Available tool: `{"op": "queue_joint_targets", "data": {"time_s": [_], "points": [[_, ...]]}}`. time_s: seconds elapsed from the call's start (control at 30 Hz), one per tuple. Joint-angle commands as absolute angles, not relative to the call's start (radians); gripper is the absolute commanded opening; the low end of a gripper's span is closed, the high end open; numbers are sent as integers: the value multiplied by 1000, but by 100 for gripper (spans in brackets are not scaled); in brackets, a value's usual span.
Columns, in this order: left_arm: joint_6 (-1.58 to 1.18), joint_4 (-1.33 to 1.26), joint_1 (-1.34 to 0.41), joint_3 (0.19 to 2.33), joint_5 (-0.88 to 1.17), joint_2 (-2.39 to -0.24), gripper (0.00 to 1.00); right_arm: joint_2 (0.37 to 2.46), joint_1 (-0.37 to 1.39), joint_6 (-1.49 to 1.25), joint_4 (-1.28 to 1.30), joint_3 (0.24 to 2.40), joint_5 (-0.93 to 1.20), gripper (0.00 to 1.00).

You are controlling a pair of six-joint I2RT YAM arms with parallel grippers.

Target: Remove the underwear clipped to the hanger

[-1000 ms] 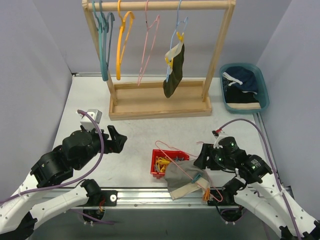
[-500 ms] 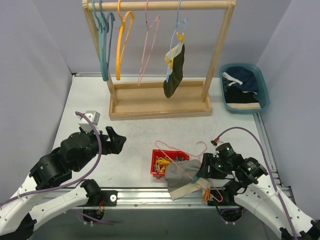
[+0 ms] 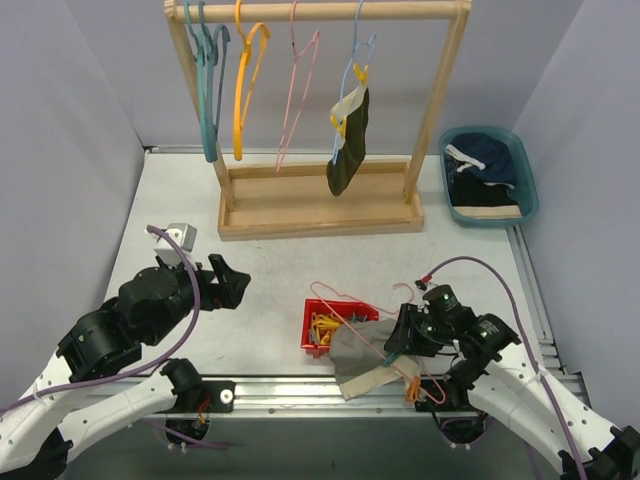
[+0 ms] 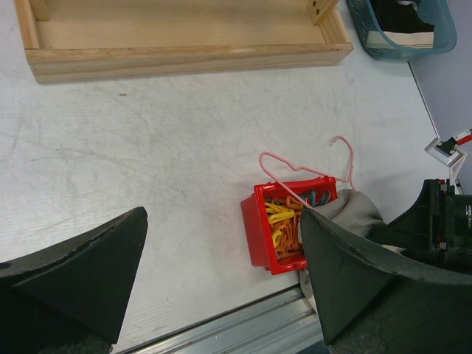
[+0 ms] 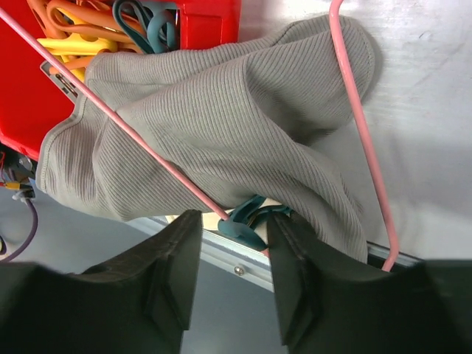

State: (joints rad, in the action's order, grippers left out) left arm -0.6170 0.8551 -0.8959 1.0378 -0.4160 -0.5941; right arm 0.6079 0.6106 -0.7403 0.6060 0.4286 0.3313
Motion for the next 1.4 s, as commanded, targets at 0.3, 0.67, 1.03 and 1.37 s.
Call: {"op": "queue_joint_targets", "data": {"time_s": [0.3,0.67,1.03,1.37], "points": [[-612,834,-894,1038,-446,-578,94,575,620,-755,589,454,370,0],[-591,871,-894,1097,-466,-583,94,733,618,-586,658,849,117,0],[-517,750,-894,1112,-267,-635,94,738,618,-477,650,979,5,0],[-564,444,-899,1120,149,-914,94,761,618,-548,513,878,29,0]]}}
